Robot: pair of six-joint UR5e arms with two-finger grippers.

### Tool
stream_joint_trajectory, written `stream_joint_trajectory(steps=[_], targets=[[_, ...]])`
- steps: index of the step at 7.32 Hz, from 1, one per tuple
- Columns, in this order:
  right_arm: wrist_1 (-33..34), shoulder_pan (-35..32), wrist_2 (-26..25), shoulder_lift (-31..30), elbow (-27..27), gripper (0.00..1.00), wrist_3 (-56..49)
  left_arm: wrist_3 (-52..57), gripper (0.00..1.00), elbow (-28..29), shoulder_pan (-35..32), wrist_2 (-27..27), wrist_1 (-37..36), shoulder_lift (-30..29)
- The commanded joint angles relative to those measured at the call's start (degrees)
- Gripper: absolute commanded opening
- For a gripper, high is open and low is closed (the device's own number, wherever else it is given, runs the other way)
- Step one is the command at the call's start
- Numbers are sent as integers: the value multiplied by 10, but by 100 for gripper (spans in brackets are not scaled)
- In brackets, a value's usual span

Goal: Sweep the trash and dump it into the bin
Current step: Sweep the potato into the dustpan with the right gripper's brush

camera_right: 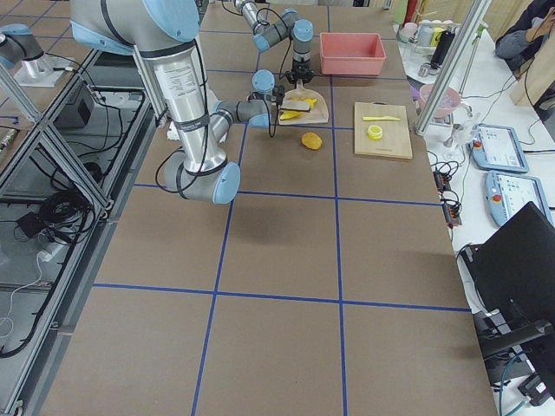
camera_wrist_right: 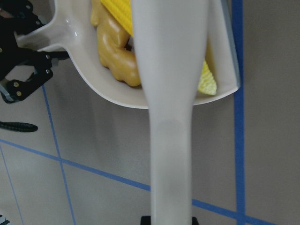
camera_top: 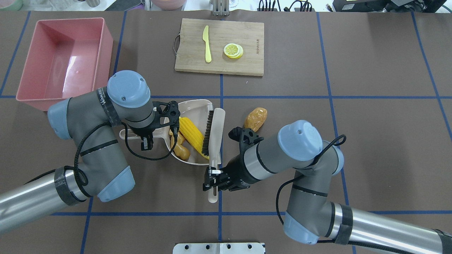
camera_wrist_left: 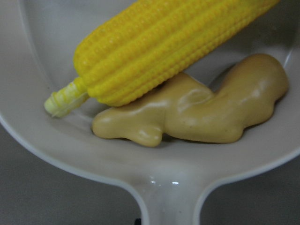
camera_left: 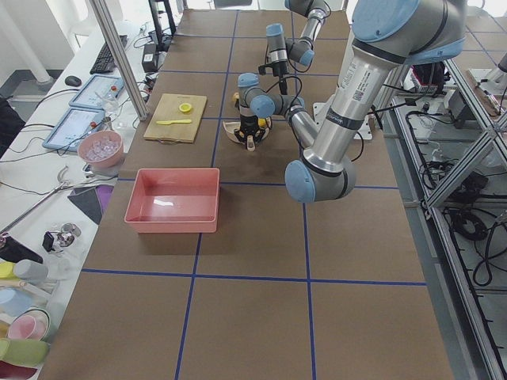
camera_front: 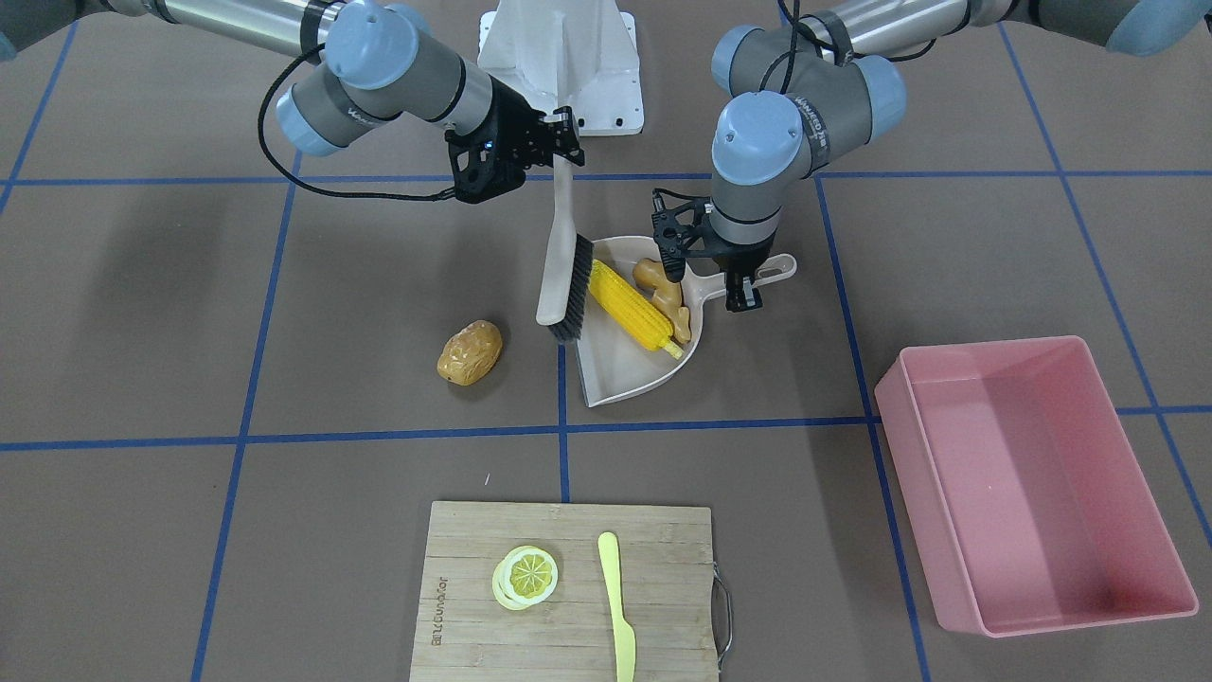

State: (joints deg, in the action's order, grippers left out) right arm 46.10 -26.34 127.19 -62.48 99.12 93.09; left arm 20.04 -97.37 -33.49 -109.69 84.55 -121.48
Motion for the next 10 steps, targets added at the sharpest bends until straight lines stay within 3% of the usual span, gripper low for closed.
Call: stream_joint_trajectory(steps=[1, 2, 4, 5, 7, 10], targets=[[7, -89, 84, -78, 50, 0, -43, 0, 0, 1, 0, 0, 0, -2], [-13, -110, 110, -128, 51, 0, -82, 0, 0, 2, 0, 0, 0, -2], [-132, -115, 110, -213, 2, 0, -99, 0, 0, 4, -1, 0, 1, -4], [-175, -113, 110, -213, -35, 0, -96, 0, 0, 9, -1, -1, 2, -6], [-180, -92, 106, -185, -50, 0, -85, 0, 0, 11, 0, -1, 3, -6], [-167, -2, 26, -109, -63, 0, -19, -1, 0, 12, 0, -1, 4, -5]])
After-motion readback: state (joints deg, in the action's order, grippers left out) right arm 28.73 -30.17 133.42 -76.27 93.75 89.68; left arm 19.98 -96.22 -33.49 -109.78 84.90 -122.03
